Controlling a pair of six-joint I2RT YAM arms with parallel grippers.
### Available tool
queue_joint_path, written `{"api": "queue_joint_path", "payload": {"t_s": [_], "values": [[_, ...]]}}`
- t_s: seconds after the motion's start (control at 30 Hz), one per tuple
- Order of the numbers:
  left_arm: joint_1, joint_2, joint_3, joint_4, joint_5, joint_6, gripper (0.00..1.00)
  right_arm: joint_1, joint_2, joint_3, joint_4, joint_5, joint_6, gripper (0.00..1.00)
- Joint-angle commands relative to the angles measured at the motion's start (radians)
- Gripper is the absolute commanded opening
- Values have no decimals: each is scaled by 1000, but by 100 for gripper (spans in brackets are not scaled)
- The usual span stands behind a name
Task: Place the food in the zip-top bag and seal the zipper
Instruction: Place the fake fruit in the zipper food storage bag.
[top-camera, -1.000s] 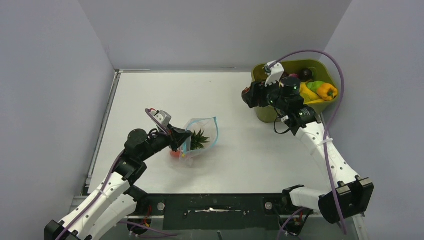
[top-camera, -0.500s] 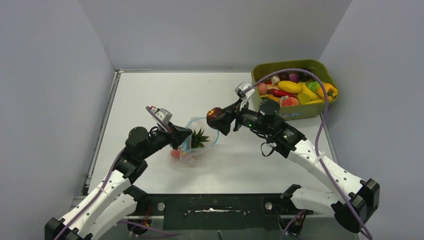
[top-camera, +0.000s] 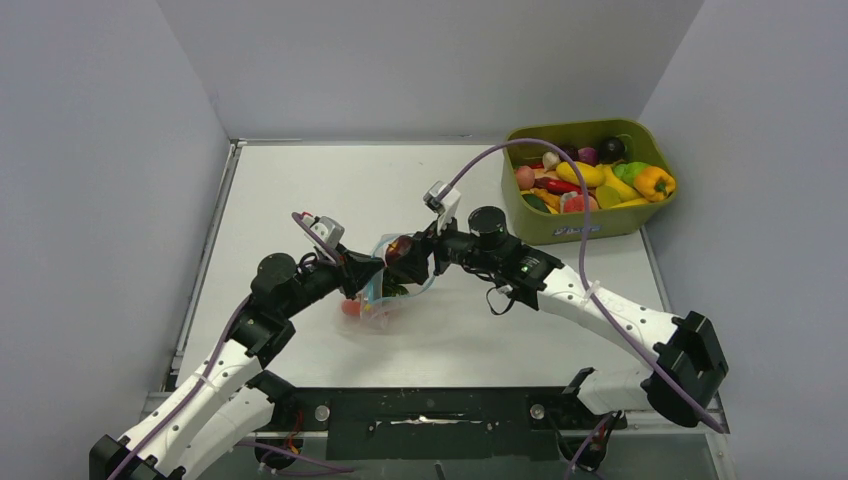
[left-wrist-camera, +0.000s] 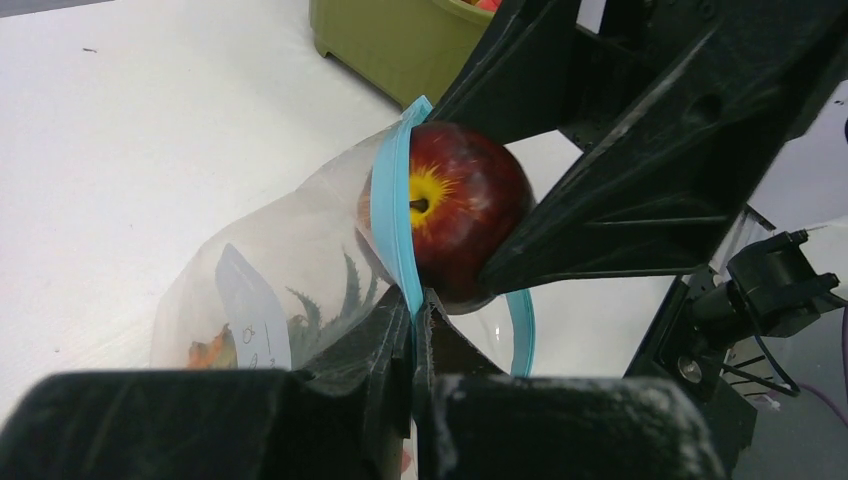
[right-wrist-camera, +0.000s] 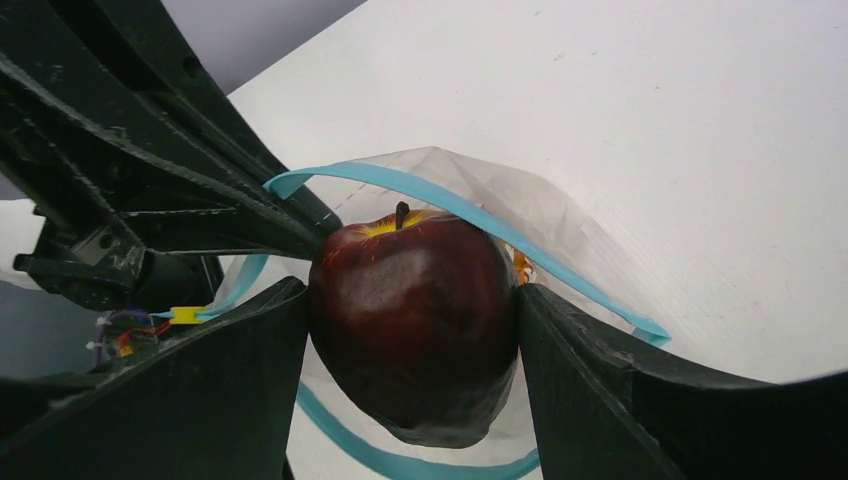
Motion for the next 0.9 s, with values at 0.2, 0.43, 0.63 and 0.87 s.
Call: {"api": "queue_joint_path", "payload": {"t_s": [0.2, 0.43, 0.63, 0.87], "values": [[1, -3, 67, 66, 34, 12, 0, 55, 67, 15, 66, 111, -32, 52], [1, -7, 63, 77, 33, 20, 0, 72, 67, 27, -7, 206, -21, 52], [1, -13, 46, 97, 51, 20, 0, 74, 54, 32, 56, 223, 57, 53], [1, -25, 37, 103, 49, 12, 0, 95, 59, 27, 93, 299, 67, 59]]}}
